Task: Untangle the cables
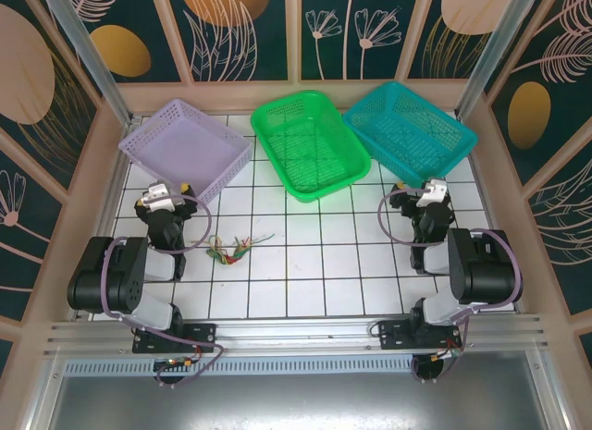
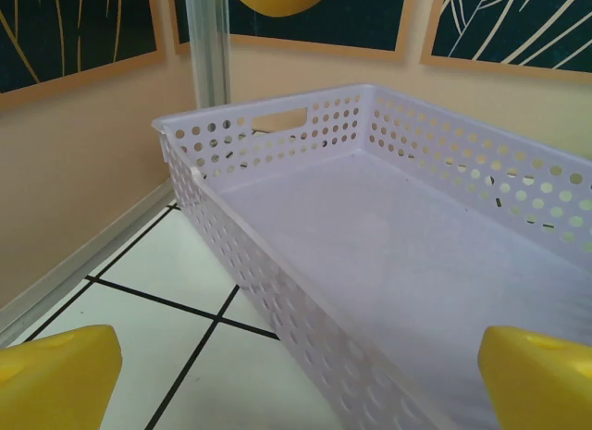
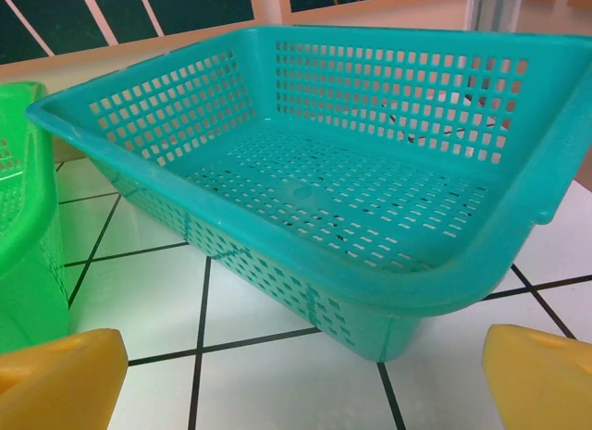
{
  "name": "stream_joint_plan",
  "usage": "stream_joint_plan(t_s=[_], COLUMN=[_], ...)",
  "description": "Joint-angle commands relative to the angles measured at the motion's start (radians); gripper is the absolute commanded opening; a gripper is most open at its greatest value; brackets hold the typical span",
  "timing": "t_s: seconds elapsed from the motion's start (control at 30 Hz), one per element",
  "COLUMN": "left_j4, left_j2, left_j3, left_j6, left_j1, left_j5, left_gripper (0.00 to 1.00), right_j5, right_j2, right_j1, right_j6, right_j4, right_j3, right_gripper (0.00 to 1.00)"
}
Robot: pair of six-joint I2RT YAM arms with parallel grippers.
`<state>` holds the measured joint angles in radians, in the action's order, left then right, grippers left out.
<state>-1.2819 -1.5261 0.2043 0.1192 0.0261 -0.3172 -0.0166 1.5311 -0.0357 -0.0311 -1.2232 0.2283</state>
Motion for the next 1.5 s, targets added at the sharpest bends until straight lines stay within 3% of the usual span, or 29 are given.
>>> stream_joint_plan(t_s=[0.0, 0.63, 0.7, 0.8, 0.87, 0.93, 0.97, 1.0, 1.07, 1.13, 1.17, 1.23, 1.27, 1.37, 1.47], left_j4=[-0.034, -0.038, -0.059, 0.226, 0.470, 0.675, 0.815, 0.982, 1.400, 1.479, 1.531, 1.703, 1.810, 2.004, 2.037], left_j2=[0.009, 0.010, 0.080, 0.417, 0.637, 0.770, 0.806, 0.822, 0.824, 0.823, 0.811, 0.753, 0.727, 0.783, 0.915], left_j3=[0.007, 0.007, -0.029, -0.025, 0.045, 0.160, 0.248, 0.344, 0.562, 0.608, 0.628, 0.679, 0.691, 0.620, 0.453], left_j6=[-0.006, -0.006, -0.013, 0.019, 0.041, 0.071, 0.147, 0.290, 0.615, 0.706, 0.756, 0.860, 0.884, 0.969, 1.042], left_j1=[0.003, 0.003, 0.004, 0.021, 0.026, 0.033, 0.033, 0.033, 0.034, 0.034, 0.034, 0.035, 0.044, 0.146, 0.174], left_j5=[0.015, 0.014, 0.009, -0.089, -0.136, -0.156, -0.191, -0.209, -0.178, 0.009, 0.115, 0.303, 0.370, 0.311, 0.319], left_gripper=[0.99, 0.99, 0.99, 0.99, 0.99, 0.99, 0.99, 0.99, 0.99, 0.99, 0.99, 0.99, 0.98, 0.98, 0.90], right_j5=[0.028, 0.029, -0.032, -0.156, -0.159, -0.149, -0.123, -0.061, 0.110, 0.351, 0.339, 0.022, -0.076, -0.088, 0.044], right_j2=[0.009, 0.008, -0.036, -0.266, -0.481, -0.603, -0.622, -0.616, -0.567, -0.495, -0.459, -0.415, -0.399, -0.343, -0.221], right_j1=[0.002, 0.001, 0.003, 0.009, 0.031, 0.085, 0.115, 0.124, 0.127, 0.152, 0.238, 0.488, 0.615, 0.846, 0.975], right_j6=[0.014, 0.014, -0.008, -0.055, -0.076, -0.113, -0.176, -0.254, -0.557, -0.639, -0.611, -0.563, -0.586, -0.788, -1.001], right_j4=[-0.020, -0.023, -0.024, 0.225, 0.354, 0.503, 0.600, 0.698, 0.986, 1.019, 1.140, 1.394, 1.453, 1.520, 1.518], right_j3=[0.008, 0.006, -0.013, 0.034, 0.100, 0.234, 0.326, 0.426, 0.616, 0.679, 0.743, 0.844, 0.850, 0.788, 0.734], right_gripper=[0.99, 0.99, 0.99, 0.99, 0.99, 0.99, 0.99, 0.99, 0.99, 0.99, 0.93, 0.88, 0.87, 0.86, 0.86])
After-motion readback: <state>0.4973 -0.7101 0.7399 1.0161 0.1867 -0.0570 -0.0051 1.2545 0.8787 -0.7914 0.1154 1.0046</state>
